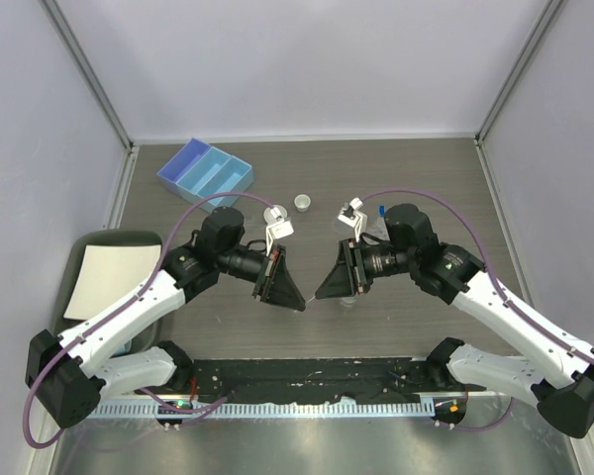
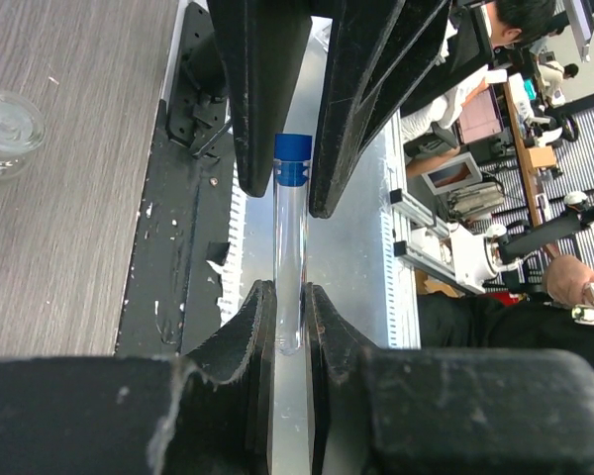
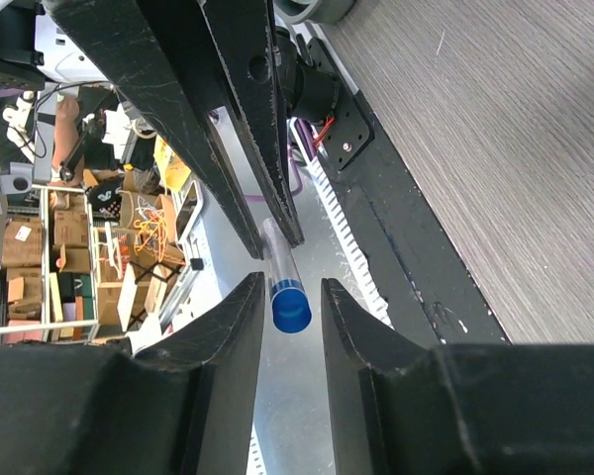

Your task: Organize the chemistry lab equipment

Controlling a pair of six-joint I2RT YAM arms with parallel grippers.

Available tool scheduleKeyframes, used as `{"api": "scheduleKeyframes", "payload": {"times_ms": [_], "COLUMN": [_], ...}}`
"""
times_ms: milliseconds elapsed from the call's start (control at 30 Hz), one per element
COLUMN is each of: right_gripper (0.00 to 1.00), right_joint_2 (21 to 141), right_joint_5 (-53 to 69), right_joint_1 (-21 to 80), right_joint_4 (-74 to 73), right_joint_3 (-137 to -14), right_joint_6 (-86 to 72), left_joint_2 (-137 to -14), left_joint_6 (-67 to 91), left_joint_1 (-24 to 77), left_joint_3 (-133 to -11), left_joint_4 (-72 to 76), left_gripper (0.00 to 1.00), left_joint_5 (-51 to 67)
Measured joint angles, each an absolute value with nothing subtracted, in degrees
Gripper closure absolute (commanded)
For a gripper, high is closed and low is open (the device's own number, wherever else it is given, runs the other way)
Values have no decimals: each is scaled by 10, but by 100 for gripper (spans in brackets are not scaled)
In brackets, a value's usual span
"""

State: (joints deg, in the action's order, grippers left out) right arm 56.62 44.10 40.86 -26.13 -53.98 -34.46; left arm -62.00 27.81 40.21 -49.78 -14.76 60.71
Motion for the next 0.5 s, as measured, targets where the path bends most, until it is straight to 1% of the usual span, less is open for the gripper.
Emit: {"api": "scheduleKeyframes", "payload": {"times_ms": [133,200,233,300,333,367,400,433,467,500], "right_gripper": [68,72,78,86,99,99,99,99,99,99], "right_joint_2": [566,566,566,566,566,566,566,566,566,566], "right_joint_5": [435,434,432,429,430,429,427,426,424,423], "right_joint_1": [412,415,416,416,417,417,418,418,419,419], "right_joint_4": [-261,-261,-261,-261,-261,-261,-262,-263,-264,-265], "right_joint_3": [-544,-548,-550,-551,-552,-554,-555,-555,-556,-556], "right_joint_6": [-345,-345,-345,-344,-347,-347,-346,-346,-346,-346], "left_joint_2": [-620,-620,-620,-620,-621,-621,-621,-621,-621,-622], "left_joint_6": [281,281,281,281,281,281,281,281,281,280], "left_joint_1": [401,401,401,401,401,401,401,401,401,401], "left_joint_3": [-497,-497,-497,-497,-497,-497,-497,-497,-497,-497], "left_joint_4": [-144,-143,-143,-140,-140,-139,-139,-139,-140,-140], "left_gripper": [100,100,100,100,97,93,85,60,43,22], "left_joint_5": [607,608,609,611,611,611,612,613,613,611]}}
